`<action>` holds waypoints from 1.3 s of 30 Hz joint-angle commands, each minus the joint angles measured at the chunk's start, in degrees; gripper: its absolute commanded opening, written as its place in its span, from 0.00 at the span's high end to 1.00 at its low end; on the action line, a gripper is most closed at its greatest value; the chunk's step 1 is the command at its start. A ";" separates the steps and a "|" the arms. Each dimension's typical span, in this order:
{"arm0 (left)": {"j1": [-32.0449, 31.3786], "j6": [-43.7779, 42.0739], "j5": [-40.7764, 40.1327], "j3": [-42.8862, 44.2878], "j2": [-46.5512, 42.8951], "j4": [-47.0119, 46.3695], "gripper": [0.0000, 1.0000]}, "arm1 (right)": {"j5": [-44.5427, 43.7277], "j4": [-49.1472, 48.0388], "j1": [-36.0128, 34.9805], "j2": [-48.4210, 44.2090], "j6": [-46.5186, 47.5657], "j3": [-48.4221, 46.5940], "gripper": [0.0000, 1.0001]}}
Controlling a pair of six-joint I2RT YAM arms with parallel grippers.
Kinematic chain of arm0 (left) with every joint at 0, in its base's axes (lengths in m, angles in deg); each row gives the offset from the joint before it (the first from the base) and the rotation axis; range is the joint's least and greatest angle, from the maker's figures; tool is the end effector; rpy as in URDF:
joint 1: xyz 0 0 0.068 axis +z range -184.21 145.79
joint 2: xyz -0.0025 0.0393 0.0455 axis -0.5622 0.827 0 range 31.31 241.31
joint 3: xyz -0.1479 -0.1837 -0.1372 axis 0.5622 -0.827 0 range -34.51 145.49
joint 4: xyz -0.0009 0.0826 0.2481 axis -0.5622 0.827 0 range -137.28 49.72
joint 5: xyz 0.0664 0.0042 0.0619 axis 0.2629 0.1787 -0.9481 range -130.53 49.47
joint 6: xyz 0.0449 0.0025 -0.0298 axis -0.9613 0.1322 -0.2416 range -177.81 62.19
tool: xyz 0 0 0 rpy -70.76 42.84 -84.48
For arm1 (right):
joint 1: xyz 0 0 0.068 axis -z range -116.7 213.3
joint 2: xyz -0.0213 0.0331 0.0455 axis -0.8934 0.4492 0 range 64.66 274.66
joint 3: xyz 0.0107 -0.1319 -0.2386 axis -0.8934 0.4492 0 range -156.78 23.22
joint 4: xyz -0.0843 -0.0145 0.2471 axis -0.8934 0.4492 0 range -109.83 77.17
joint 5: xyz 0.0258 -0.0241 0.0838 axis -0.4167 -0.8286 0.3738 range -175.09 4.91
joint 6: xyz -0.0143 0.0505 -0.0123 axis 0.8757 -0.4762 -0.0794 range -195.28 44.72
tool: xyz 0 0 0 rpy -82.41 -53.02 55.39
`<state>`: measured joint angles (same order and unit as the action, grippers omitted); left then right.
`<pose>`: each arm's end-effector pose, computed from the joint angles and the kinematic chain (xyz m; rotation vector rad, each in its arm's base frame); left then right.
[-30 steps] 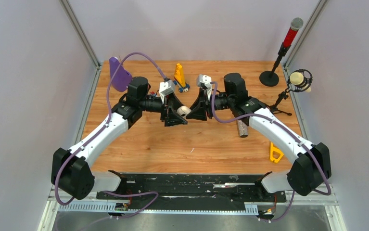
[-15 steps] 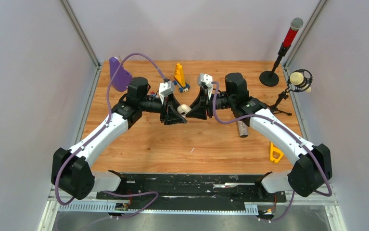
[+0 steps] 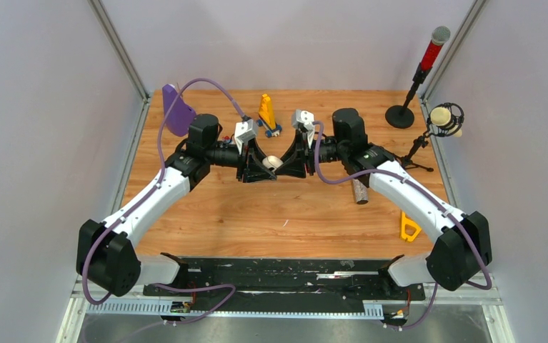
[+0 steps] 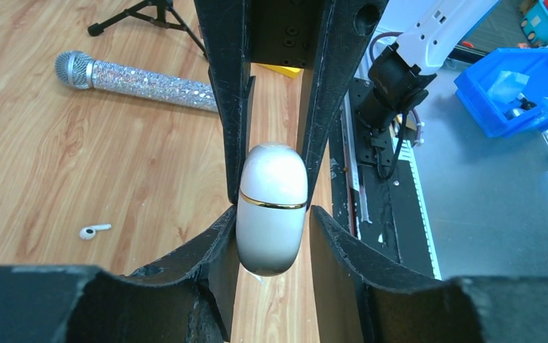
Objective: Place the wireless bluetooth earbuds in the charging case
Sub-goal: Pick up the charging case at the center of the board.
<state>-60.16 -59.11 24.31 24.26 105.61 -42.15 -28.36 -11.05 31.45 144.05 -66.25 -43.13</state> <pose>0.2414 -0.1533 0.3284 1.1773 1.5432 -1.3649 0.2481 0.1892 0.3414 -1.2719 1.4882 1.2192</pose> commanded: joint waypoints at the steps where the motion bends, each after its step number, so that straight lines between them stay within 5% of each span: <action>1: 0.25 0.71 1.46 0.41 -1.00 -1.81 0.54 | 0.21 -1.63 -0.42 0.26 0.49 0.23 0.95; 12: 0.12 0.84 1.56 0.22 -0.99 -1.94 0.57 | -1.67 -0.66 -1.25 0.25 2.88 0.36 0.95; 24: 0.12 0.04 2.33 0.02 -1.01 -1.45 0.90 | -0.02 1.45 -1.80 1.25 4.07 -0.75 0.92; 39: -0.17 -2.87 3.31 0.00 -1.09 1.22 0.93 | 5.54 4.14 -1.54 0.45 4.21 -2.55 0.61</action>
<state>-59.99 -59.61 26.19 23.82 105.61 -39.70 -26.61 -8.78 30.38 144.18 -62.36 -43.48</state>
